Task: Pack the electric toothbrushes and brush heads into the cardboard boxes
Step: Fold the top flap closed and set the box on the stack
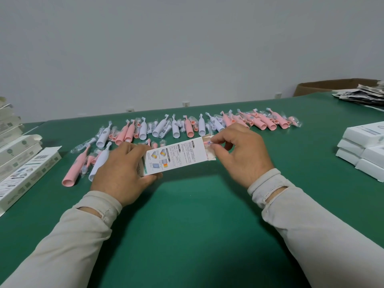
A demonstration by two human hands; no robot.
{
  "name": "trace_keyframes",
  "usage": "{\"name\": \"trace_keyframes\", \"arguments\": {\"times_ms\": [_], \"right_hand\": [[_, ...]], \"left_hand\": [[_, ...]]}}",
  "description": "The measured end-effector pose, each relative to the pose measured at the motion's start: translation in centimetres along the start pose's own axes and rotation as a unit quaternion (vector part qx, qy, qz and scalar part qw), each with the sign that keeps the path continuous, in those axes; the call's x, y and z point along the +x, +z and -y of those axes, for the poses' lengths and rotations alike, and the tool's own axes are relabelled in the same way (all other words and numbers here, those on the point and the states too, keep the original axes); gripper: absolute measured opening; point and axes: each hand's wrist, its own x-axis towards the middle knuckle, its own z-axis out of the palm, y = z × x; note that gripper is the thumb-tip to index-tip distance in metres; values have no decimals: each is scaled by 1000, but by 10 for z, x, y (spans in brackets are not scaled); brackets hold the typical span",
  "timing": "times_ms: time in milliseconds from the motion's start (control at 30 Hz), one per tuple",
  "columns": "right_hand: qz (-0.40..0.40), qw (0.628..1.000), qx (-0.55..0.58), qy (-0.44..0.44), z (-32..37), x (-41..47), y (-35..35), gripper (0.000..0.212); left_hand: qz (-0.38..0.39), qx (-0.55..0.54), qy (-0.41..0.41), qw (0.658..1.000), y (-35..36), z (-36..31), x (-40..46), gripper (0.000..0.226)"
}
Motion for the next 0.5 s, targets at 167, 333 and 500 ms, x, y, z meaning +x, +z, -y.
{"name": "trace_keyframes", "arguments": {"times_ms": [167, 333, 500], "right_hand": [[13, 990, 102, 97, 7, -1, 14, 14], [192, 911, 318, 179, 7, -2, 10, 10], [110, 955, 257, 100, -8, 5, -14, 28]], "left_hand": [[2, -12, 10, 1000, 2, -5, 0, 68], [4, -26, 13, 1000, 3, -2, -1, 64], [9, -47, 1, 999, 5, 1, 0, 70]]}}
